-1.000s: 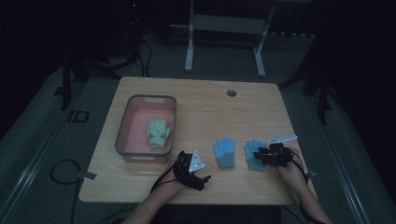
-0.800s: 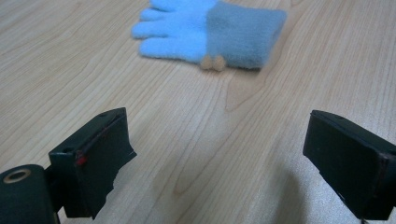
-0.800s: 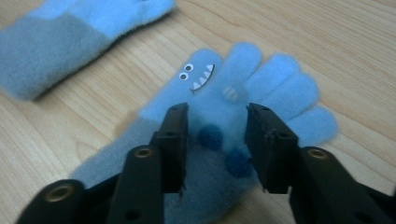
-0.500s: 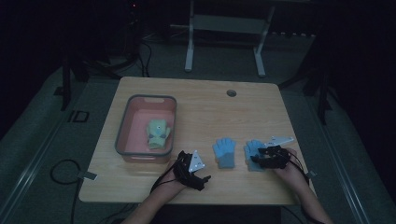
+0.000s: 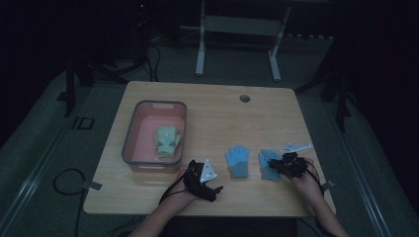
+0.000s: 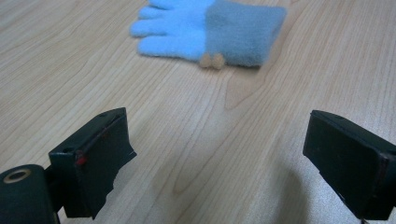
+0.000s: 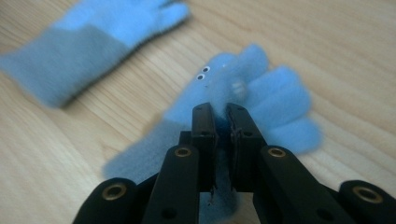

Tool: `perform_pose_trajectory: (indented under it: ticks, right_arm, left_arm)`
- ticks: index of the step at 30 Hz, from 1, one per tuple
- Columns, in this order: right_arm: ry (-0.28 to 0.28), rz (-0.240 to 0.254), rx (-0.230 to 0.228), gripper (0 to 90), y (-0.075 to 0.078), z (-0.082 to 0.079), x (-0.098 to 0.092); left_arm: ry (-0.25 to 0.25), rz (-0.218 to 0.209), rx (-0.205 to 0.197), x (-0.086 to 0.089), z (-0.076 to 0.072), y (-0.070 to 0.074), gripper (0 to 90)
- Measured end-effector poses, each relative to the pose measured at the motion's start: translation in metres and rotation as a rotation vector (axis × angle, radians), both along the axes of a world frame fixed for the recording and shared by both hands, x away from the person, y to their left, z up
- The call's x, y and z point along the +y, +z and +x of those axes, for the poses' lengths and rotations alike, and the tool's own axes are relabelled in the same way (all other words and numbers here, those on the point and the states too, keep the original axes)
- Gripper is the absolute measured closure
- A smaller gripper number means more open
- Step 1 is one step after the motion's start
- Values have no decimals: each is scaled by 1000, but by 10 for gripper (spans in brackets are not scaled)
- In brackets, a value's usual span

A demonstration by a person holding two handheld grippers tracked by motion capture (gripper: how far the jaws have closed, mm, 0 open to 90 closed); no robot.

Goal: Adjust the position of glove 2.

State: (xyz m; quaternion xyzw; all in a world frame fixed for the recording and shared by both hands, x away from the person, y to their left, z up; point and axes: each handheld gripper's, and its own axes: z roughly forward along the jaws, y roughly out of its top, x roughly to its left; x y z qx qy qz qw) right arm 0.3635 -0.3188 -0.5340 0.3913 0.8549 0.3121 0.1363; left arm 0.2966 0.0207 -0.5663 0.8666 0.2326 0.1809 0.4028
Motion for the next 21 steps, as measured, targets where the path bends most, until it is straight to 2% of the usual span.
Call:
perform_pose_trajectory:
  ticks: [6, 8, 11, 12, 14, 15, 21]
  right_arm:
    - [14, 46, -60, 831, 31, -3, 10]
    - [24, 65, -67, 831, 41, -4, 15]
    - [46, 72, -86, 831, 50, -5, 22]
    - [68, 85, -98, 830, 58, -5, 30]
    - [74, 89, -103, 830, 61, -5, 32]
    - [87, 79, -105, 829, 65, -4, 41]
    - [131, 85, -111, 829, 68, -3, 62]
  left_arm:
    - [-5, 4, -1, -1, 0, 0, 79]
    - [-4, 3, -2, 0, 0, 0, 79]
    - [-3, 1, 0, 0, 0, 0, 79]
    - [-2, -1, 2, 1, 1, 0, 79]
    - [-2, 0, 1, 0, 1, 0, 79]
    - [-3, 2, 0, 0, 1, 0, 79]
    - [-3, 0, -2, 0, 1, 0, 79]
